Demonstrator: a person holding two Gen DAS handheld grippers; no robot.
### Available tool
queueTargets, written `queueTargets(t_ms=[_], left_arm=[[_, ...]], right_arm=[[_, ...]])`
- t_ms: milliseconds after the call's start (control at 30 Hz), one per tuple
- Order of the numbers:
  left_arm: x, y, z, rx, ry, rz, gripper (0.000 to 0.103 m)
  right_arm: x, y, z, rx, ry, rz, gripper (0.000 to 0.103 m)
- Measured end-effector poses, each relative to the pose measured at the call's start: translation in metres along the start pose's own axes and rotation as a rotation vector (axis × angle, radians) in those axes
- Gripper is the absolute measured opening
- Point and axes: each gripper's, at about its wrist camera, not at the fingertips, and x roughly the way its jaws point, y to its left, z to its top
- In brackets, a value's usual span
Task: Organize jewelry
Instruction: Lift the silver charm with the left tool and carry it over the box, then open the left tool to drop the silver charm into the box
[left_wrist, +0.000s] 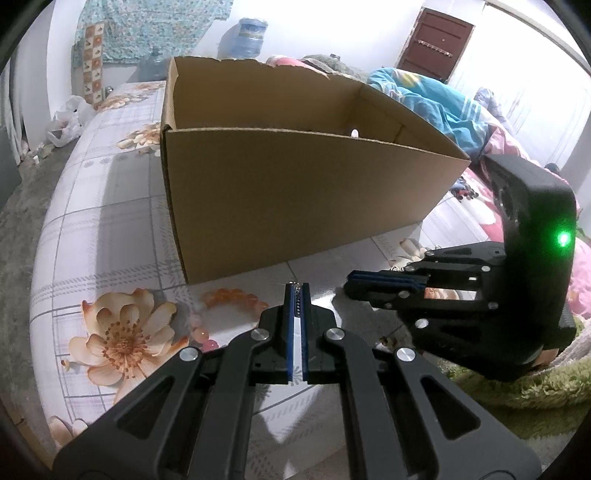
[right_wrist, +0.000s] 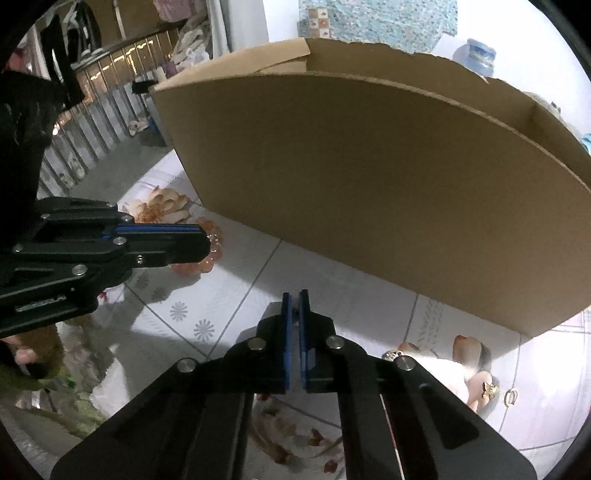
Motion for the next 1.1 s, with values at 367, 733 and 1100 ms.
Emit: queueTargets(t_ms=[367,733,1100], left_arm=[[-0.017,-0.013,0.002,0.019,-0.04,-0.001,0.002],[-0.069,-0.045,0.075,0.118,-0.245,-0.087,0.002],[0.015,-0.046,0.148,0.074,-0.114,0.0,0.002]], right_arm=[[-0.043,-0.005,0.001,0.011,-0.092,0.006,0.003],[-0.11,-0.034,0.049,0.047,-0.338,-0.018,0.003],[-0.061,-0.104,0.102,0.212,-0.259,-0.084,0.003]])
